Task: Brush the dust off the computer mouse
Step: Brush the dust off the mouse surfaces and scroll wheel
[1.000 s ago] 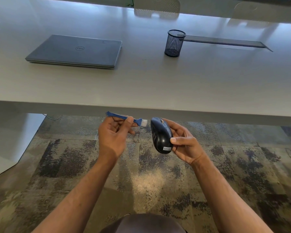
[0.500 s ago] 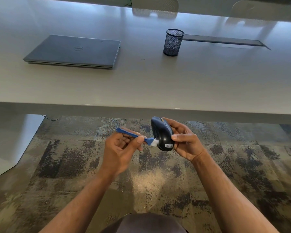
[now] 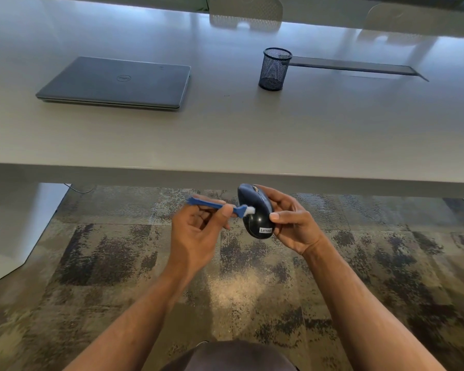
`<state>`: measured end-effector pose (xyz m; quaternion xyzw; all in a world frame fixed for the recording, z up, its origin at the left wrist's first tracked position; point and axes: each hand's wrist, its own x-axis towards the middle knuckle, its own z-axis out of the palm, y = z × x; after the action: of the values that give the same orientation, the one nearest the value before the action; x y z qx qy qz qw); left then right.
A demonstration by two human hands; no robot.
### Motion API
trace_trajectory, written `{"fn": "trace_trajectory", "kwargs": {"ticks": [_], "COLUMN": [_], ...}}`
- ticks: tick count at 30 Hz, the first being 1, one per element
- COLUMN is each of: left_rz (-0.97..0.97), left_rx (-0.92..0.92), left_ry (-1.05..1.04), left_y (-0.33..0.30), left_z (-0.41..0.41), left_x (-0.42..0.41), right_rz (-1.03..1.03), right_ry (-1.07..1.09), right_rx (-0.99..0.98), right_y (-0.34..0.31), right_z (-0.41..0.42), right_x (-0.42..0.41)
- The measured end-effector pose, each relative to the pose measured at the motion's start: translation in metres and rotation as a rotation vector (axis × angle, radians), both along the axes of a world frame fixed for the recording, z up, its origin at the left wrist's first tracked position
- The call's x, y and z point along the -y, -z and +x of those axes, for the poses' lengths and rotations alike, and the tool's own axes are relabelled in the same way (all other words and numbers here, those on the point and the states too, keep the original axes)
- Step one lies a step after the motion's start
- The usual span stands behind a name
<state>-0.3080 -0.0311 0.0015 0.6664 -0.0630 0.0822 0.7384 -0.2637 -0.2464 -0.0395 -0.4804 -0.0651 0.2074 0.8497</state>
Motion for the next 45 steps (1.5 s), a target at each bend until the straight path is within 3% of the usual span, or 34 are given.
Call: {"fn": "trace_trajectory", "kwargs": {"ticks": [7,12,17,24,32,37,40,45], "left_rz": [0.090,-0.005,0.104,0.057,0.149,0.019,0.003,0.050], "left_rx": [0.037,0.049,-0.061,0.033,0.176,0.127,0.060,0.021], "left_ry": [0.114,-0.052,-0.176,0.015,0.134,-0.008,-0.127,-0.143], "left_y": [0.009,-0.001,-0.005,0.004,0.009,0.001,-0.006,-0.006], "left_z": [-0.017,0.003,0.024,0.000,-0.016,-0.001,0.012,0.013], "left_x": [-0.005,-0.006,-0.003,0.001,-0.004,-0.004,-0.001,0.009], "right_rz": [-0.005,0.005,0.019,0.019,0.000,0.023,0.010,0.003], "right_ry": [-0.002,-0.008,-0.017,0.015,0.020,-0.001,-0.002,0.009], "right_rx": [-0.011,-0.017,-0.005,-0.013,-0.015,-0.023,-0.018,-0.009], "right_y": [0.001,0.001,0.001,0.002,0.000,0.001,0.001,0.001], "right_z": [-0.001,-0.002,-0.001,-0.003,-0.003,-0.004,-0.004,-0.003], "right_x": [0.004,0.004,0.000,0.005,0.008,0.006,0.004,0.002]}}
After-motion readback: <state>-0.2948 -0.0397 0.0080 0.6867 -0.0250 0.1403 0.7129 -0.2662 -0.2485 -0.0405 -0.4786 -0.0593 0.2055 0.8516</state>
